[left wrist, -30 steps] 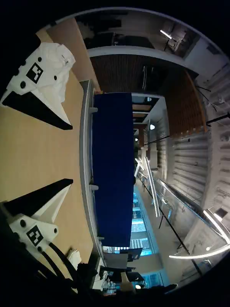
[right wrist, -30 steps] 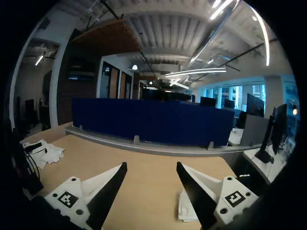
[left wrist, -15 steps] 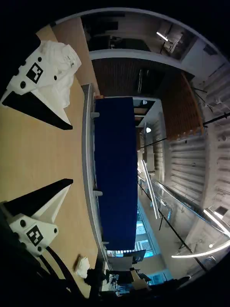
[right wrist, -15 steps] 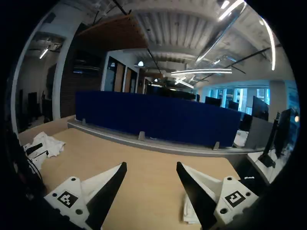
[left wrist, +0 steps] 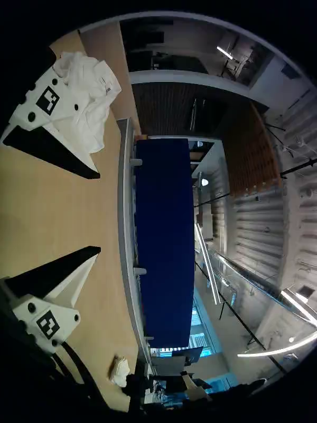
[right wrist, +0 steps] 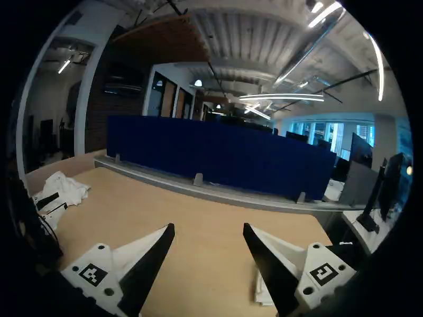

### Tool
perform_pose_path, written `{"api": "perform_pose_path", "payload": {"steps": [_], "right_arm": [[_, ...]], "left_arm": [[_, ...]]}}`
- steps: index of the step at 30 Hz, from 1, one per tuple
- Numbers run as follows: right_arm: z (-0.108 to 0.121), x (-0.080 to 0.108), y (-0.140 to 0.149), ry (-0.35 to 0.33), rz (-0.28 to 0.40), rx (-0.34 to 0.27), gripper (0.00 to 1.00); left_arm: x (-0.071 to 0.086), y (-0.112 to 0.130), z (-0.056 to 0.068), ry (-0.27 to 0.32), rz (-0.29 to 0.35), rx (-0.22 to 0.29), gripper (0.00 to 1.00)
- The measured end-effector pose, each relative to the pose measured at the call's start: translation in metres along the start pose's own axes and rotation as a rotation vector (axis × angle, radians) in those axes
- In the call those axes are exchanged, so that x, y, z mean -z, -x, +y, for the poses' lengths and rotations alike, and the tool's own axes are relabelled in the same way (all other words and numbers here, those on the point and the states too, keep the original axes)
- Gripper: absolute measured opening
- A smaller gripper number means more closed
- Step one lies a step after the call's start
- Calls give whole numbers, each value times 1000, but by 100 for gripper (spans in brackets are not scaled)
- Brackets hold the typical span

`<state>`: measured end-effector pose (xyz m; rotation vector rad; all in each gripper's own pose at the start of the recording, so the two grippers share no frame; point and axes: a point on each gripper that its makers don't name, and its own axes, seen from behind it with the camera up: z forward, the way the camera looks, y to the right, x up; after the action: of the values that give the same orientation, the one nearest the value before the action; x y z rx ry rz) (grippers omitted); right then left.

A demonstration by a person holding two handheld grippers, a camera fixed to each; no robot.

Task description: Fold towel

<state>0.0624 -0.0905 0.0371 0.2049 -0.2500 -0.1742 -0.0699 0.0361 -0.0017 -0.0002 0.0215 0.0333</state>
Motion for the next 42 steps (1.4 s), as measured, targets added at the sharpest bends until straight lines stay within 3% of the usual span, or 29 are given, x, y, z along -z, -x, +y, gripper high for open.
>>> {"api": "perform_pose_path", "payload": {"steps": [19,30,42], "right_arm": [[4,-5,8,-2,-10,-6,100],[34,13,3,24,24,-75,100],[79,25,-4,65,110,-168,100]], "left_arm": [[-2,5,-4,-1,-16,26,94],[-2,5,-3,-1,-20,25,94],[-2,6,-2,-1,-19,25,94]]}}
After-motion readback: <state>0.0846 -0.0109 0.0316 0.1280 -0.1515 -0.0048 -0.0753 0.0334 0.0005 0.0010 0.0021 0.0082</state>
